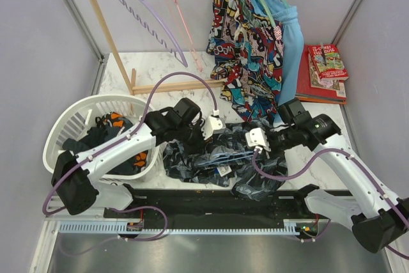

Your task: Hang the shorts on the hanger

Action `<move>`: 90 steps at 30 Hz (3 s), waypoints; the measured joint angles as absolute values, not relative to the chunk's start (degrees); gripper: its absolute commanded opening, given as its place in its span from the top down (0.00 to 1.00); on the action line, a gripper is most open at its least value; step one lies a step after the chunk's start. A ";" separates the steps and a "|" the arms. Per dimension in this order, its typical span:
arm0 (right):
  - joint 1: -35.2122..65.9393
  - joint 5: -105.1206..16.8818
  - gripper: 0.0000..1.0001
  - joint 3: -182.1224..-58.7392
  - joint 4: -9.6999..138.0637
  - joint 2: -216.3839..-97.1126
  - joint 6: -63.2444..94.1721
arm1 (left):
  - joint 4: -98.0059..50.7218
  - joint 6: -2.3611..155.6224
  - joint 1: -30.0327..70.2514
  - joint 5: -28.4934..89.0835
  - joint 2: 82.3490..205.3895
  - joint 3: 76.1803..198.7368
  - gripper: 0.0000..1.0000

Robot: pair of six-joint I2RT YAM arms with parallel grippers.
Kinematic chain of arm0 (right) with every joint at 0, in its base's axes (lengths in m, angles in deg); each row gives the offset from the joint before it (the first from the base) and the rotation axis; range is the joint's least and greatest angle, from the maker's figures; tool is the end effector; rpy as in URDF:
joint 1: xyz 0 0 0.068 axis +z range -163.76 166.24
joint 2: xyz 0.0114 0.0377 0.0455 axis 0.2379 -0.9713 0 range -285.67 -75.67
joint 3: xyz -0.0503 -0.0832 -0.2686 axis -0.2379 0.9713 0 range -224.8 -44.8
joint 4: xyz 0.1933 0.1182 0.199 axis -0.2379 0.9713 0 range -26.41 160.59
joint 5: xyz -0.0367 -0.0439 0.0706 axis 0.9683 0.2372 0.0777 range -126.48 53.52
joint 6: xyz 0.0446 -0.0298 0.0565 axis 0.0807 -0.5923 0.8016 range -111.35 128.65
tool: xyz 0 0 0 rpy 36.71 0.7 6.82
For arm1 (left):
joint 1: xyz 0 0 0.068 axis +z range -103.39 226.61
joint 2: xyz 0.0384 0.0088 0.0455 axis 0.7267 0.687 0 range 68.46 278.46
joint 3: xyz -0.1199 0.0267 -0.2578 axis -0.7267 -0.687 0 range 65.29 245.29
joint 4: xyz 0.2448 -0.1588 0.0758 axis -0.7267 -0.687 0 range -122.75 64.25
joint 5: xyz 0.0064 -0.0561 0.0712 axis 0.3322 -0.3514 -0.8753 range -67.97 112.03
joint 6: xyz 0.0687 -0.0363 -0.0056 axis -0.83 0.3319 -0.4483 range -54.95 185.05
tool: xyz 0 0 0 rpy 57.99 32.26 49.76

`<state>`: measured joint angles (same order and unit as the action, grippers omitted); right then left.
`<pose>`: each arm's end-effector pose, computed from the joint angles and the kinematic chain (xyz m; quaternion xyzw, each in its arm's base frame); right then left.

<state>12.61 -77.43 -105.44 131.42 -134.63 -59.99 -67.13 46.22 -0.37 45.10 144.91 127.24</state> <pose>0.1713 0.1336 0.3059 -0.7246 0.5659 0.2494 0.3040 0.2021 -0.2547 0.2572 0.5581 0.7546 -0.2553 0.2323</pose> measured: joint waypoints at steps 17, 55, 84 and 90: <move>13.50 -79.79 1.00 -97.53 119.70 -138.10 -62.59 | -66.91 27.58 6.38 52.75 131.44 110.83 0.35; 7.10 -77.84 0.10 -96.41 101.28 -127.63 -30.66 | -45.62 40.69 3.15 52.16 129.98 108.23 0.98; 14.46 -50.32 0.41 -82.71 100.08 -120.97 -24.89 | -59.59 59.07 10.80 53.13 141.76 123.83 0.98; 24.43 -44.62 0.37 -76.72 92.19 -126.41 -24.76 | -59.70 61.50 13.64 55.66 143.14 123.83 0.98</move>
<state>24.43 -44.62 -76.72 92.19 -126.41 -24.76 -59.70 61.50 13.64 55.66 143.14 123.83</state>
